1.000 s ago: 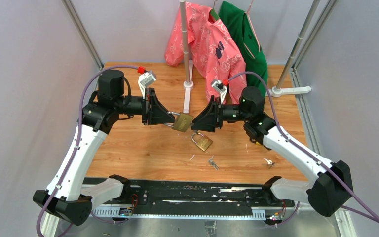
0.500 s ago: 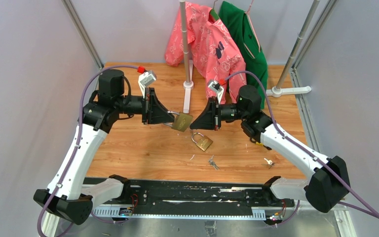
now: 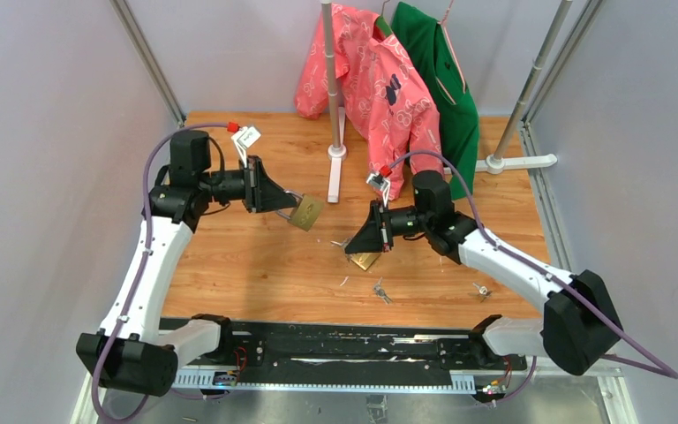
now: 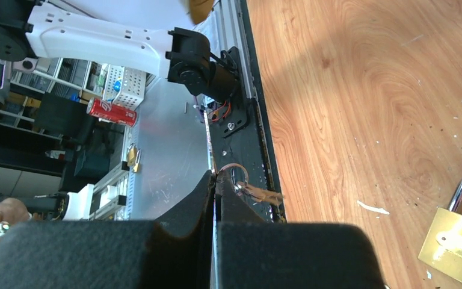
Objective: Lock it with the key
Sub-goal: Lock the lock, then place the lock at the center of the board.
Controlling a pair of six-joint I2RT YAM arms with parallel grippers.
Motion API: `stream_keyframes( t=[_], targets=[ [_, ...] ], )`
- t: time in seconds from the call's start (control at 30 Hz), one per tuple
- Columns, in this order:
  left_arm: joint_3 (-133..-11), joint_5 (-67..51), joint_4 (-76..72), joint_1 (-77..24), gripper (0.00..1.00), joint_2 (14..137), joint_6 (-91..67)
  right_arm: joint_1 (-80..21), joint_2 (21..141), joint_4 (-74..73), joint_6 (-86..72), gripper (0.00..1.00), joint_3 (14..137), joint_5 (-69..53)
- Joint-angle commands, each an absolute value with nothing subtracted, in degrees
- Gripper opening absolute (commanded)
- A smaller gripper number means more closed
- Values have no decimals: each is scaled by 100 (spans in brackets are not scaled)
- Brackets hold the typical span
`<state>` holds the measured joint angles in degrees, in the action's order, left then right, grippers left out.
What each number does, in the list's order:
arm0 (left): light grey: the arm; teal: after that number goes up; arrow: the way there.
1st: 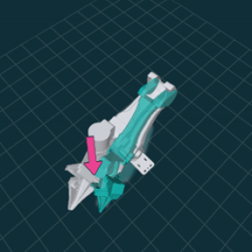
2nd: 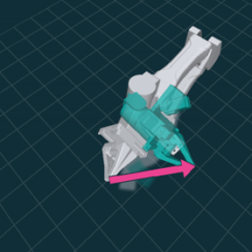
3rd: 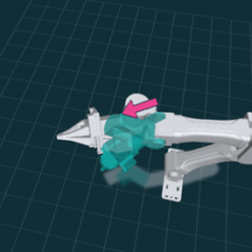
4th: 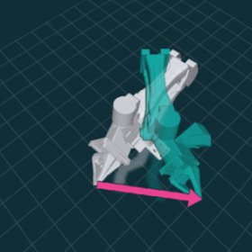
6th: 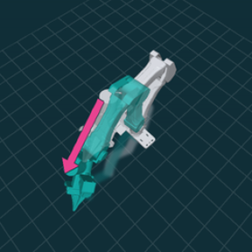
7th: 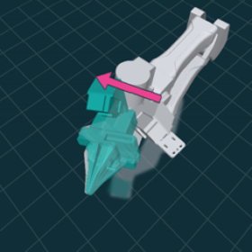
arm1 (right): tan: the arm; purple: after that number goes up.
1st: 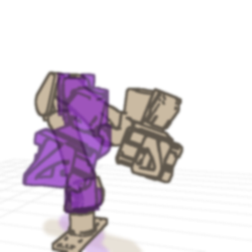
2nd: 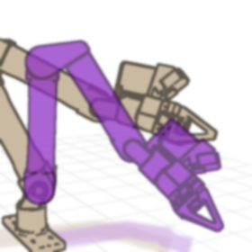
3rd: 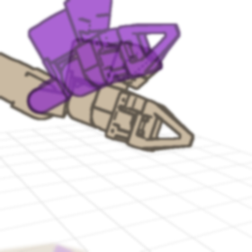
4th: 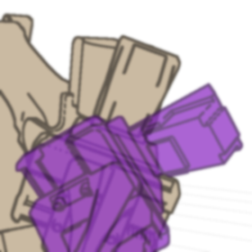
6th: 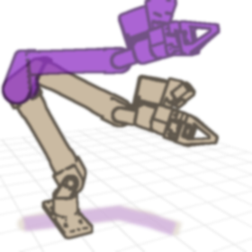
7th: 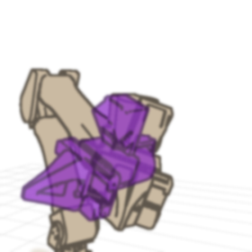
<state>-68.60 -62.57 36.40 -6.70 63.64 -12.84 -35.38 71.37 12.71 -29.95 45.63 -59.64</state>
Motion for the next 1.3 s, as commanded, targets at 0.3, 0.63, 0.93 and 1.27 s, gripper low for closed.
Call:
stream_keyframes(
  t=[0.3,0.63,0.93,1.27],
  targets=[
    [-5844,-5143,4166,-659,0,7163,-1294,-3640,7616,1991,-3849,0,4183,-5288],
    [-5618,-4429,3464,-289,0,8661,-1347,-4225,8345,1999,-3881,0,4329,-4398],
    [-5975,-3826,3816,-18,0,9465,-945,-4905,9519,2196,-3876,0,4921,-4155],
    [-6129,-2918,3756,-18,44,9499,-1220,-5065,10694,1785,-3597,0,5953,-4099]
  ],
)
